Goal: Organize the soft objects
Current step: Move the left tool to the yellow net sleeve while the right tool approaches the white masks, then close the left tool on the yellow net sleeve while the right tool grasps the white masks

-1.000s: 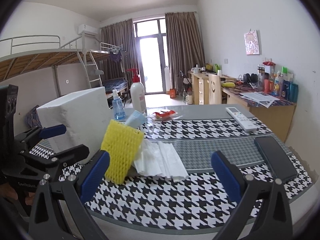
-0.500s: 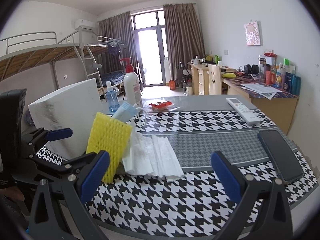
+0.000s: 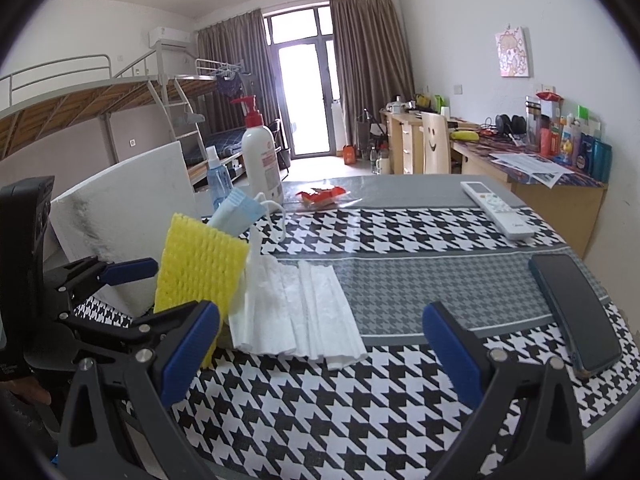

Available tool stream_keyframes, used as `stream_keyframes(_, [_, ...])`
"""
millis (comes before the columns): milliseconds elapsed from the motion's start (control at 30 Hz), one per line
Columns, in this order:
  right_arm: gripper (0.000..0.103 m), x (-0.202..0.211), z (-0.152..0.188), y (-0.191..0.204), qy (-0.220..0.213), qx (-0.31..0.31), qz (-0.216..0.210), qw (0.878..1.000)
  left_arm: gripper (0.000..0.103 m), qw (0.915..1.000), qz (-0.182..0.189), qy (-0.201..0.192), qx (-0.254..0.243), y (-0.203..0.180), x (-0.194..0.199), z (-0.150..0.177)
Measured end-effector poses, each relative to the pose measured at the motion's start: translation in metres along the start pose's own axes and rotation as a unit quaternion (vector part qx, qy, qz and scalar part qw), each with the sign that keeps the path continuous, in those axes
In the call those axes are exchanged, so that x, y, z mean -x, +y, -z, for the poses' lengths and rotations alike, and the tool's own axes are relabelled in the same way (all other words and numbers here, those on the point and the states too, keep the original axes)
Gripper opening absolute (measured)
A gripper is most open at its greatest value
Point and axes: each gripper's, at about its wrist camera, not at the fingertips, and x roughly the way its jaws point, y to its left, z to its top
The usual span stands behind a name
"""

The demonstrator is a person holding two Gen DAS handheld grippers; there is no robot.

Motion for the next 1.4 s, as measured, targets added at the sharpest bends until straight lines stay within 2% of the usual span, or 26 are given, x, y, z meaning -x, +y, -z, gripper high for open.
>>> stream_keyframes(100, [0.102, -0.003, -0.002, 0.000, 0.002, 0.003, -0.001, 1.000, 0.081, 1.0000, 0.004, 0.006, 0.001, 0.001, -0.003, 0.001])
stream_keyframes(233, [0.102, -0.008, -0.004, -0.001, 0.007, 0.002, -0.003, 1.000, 0.069, 0.9997, 0.010, 0.022, 0.006, 0.002, -0.009, 0.002])
stream_keyframes(333, [0.102, -0.011, -0.004, -0.002, 0.012, 0.001, -0.005, 1.000, 0.068, 0.9997, 0.009, 0.019, 0.008, 0.001, -0.008, 0.003])
stream_keyframes(467, [0.102, -0.016, -0.004, -0.003, 0.023, -0.001, -0.008, 1.000, 0.055, 0.9996, 0.015, 0.023, 0.006, -0.001, -0.007, 0.004])
stream_keyframes(600, [0.102, -0.021, -0.005, -0.001, 0.034, 0.001, -0.012, 0.999, 0.049, 0.9995, 0.019, 0.027, 0.006, 0.001, -0.004, 0.006])
stream_keyframes(767, [0.102, -0.031, -0.005, 0.003, 0.054, 0.002, -0.007, 0.999, 0.029, 0.9991, 0.030, 0.027, 0.007, 0.005, 0.002, 0.010])
stream_keyframes(1067, [0.102, -0.047, -0.005, 0.004, 0.087, 0.001, -0.003, 0.996, 0.013, 0.9982, 0.054, 0.027, 0.006, 0.006, 0.004, 0.014])
stream_keyframes(1200, [0.102, -0.051, -0.004, 0.005, 0.099, 0.003, -0.011, 0.995, 0.011, 0.9980, 0.058, 0.026, 0.002, 0.006, 0.006, 0.015])
stream_keyframes(1300, [0.094, -0.054, -0.004, 0.005, 0.107, 0.006, -0.015, 0.994, 0.011, 0.9980, 0.058, 0.025, 0.003, 0.006, 0.006, 0.014])
stream_keyframes(1367, [0.082, -0.057, -0.004, 0.005, 0.117, 0.006, -0.020, 0.993, 0.011, 0.9980, 0.058, 0.026, 0.003, 0.007, 0.006, 0.015])
stream_keyframes(1400, [0.080, -0.059, -0.004, 0.005, 0.122, 0.007, -0.022, 0.992, 0.011, 0.9979, 0.059, 0.025, 0.003, 0.007, 0.006, 0.016])
